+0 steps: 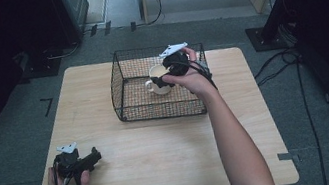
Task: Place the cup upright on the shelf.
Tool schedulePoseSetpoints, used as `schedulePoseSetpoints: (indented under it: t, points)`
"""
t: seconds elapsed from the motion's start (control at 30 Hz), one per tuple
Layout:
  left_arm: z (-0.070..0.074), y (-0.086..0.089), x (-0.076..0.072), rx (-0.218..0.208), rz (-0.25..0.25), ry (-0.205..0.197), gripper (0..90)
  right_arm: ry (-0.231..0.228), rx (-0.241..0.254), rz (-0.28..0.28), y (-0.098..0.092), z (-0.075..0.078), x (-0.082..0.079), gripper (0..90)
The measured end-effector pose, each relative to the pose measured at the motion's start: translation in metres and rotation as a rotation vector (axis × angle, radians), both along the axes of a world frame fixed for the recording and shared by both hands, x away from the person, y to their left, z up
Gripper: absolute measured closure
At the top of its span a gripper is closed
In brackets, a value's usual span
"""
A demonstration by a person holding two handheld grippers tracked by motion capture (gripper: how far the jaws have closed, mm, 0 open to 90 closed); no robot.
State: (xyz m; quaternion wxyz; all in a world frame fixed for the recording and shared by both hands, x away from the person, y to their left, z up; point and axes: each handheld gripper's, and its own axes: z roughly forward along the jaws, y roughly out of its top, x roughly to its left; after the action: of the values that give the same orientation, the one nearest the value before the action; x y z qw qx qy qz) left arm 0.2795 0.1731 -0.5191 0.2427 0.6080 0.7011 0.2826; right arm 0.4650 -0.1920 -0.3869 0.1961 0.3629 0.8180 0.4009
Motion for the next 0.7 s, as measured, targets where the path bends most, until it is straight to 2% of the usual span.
schedulePoseSetpoints:
  t: [0.23, 0.7]
  points:
    - [0.000, 0.000, 0.000, 0.000, 0.001, -0.001, 1.2, -0.004, -0.002, 0.010, -0.007, 0.006, -0.026, 0.0]
    - [0.000, 0.000, 0.000, 0.000, 0.001, -0.001, 1.2, -0.003, -0.014, 0.007, -0.030, 0.003, -0.072, 0.0]
